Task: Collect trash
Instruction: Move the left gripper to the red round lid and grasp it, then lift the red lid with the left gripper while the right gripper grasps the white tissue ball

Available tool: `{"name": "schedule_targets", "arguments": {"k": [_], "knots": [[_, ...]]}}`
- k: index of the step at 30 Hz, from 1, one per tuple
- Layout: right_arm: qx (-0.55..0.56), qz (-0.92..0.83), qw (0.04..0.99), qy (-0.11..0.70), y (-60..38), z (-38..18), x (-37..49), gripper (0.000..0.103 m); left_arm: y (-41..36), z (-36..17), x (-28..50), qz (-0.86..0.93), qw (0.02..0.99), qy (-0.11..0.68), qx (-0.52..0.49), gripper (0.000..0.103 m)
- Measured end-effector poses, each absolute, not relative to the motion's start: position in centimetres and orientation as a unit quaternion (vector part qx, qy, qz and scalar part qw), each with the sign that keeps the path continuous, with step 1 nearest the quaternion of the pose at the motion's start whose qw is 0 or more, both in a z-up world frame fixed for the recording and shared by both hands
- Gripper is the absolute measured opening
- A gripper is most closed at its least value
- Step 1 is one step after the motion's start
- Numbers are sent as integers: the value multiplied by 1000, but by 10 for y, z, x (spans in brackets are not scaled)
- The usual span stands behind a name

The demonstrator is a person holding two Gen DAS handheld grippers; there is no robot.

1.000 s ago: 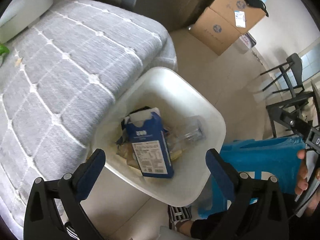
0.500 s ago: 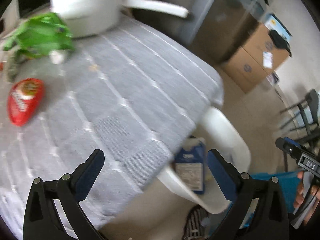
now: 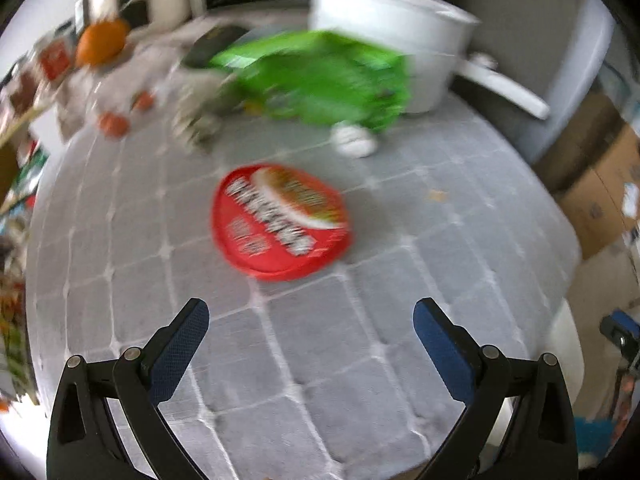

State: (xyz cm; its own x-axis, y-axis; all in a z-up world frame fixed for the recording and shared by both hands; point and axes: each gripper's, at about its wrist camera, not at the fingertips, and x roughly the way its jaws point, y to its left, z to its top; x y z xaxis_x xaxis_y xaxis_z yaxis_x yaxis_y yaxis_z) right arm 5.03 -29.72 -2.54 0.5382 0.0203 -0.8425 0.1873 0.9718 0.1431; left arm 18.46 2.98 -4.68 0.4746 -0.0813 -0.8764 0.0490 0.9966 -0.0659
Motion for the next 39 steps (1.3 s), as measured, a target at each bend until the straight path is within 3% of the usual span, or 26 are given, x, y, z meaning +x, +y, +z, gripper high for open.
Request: {"name": "schedule_targets", "arguments": {"k": [5, 14, 23, 31, 39], "knots": [[85, -33, 868, 488, -274, -36, 80, 90, 46, -64, 204, -30, 863, 504, -19, 103], [86, -32, 858, 505, -269, -49, 98, 90, 9, -95, 221, -21, 861, 488, 143, 101], [70, -37, 857, 509, -268, -52, 99, 90, -10, -101, 235, -14, 862, 465, 202, 88], [64, -42, 857, 510, -269, -54, 97, 90, -12, -97, 235, -19, 867, 448, 217, 46], [57, -41, 857, 510, -266, -54, 97, 90, 18, -57, 229, -9, 901, 411, 136, 21]]}}
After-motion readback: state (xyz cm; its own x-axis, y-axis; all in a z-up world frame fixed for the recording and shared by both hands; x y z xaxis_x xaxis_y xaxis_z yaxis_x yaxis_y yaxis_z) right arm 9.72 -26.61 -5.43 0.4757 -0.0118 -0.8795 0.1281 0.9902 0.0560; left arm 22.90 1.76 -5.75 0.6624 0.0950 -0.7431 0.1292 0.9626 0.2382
